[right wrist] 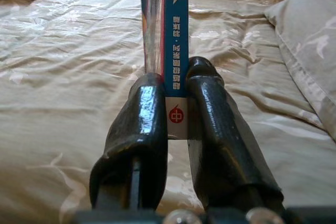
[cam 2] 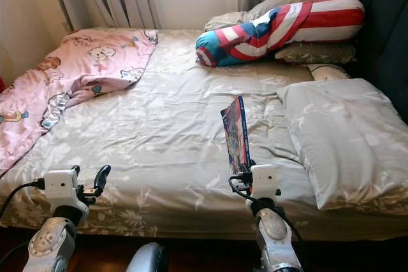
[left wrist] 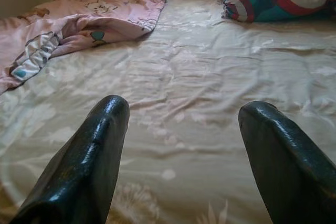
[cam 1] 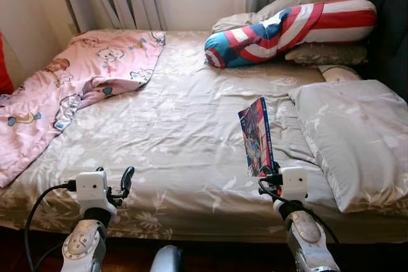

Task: Clean up the room

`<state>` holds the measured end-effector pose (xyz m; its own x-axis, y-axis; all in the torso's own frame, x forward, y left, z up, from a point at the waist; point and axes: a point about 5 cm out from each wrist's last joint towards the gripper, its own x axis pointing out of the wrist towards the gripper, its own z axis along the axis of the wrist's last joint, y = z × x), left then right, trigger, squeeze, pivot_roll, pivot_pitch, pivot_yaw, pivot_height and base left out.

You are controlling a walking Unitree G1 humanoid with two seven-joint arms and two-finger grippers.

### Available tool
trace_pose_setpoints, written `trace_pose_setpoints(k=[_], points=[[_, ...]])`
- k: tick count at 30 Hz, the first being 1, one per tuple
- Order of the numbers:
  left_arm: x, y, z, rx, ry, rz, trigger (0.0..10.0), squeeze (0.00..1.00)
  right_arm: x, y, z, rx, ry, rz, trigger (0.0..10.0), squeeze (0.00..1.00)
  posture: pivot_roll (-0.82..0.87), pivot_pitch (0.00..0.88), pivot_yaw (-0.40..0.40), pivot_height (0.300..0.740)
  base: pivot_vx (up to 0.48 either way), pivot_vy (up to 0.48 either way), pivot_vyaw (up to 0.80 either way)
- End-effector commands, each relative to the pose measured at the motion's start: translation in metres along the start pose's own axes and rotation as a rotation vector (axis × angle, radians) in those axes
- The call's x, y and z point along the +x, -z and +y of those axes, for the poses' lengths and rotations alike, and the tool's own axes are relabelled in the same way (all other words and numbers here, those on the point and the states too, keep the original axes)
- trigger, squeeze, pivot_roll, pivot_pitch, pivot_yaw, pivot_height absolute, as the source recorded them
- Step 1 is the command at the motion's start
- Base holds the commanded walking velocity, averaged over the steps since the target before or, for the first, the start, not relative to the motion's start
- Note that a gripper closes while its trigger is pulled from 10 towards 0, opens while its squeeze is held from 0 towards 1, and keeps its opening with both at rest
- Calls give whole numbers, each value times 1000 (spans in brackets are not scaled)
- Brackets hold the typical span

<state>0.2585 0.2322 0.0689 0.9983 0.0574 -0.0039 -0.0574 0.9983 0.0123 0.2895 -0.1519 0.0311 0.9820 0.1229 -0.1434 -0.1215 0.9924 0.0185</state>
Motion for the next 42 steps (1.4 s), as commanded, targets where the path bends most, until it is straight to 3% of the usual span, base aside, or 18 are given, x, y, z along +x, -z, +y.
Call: trace_pose_setpoints(k=[1, 20, 31, 34, 37, 42], points=[[2, -2, 0, 1, 1, -2, 10000, 0, 5, -11, 1, -18, -15, -50, 10000, 0, 54, 0, 39, 617, 277, 0, 0], [3, -2, 1, 4, 1, -3, 10000, 0, 7, -13, 8, -49, -69, -63, 10000, 0, 52, 0, 41, 617, 283, 0, 45], [-3, -4, 2, 15, 23, 4, 10000, 0, 9, -4, 13, 22, -97, 2, 10000, 0, 74, 42, 61, 617, 0, 0, 0], [-6, -5, 5, 31, 27, 13, 10000, 0, 16, -3, 24, 81, -146, 43, 10000, 0, 88, 55, 69, 617, 0, 0, 0], [-8, -5, 6, 37, 31, 17, 10000, 0, 18, 1, 32, 79, -204, 96, 10000, 0, 95, 58, 69, 617, 0, 0, 0], [-8, -8, 8, 43, 31, 13, 10000, 0, 23, 2, 34, 166, -220, 140, 10000, 0, 111, 68, 72, 617, 0, 0, 0]])
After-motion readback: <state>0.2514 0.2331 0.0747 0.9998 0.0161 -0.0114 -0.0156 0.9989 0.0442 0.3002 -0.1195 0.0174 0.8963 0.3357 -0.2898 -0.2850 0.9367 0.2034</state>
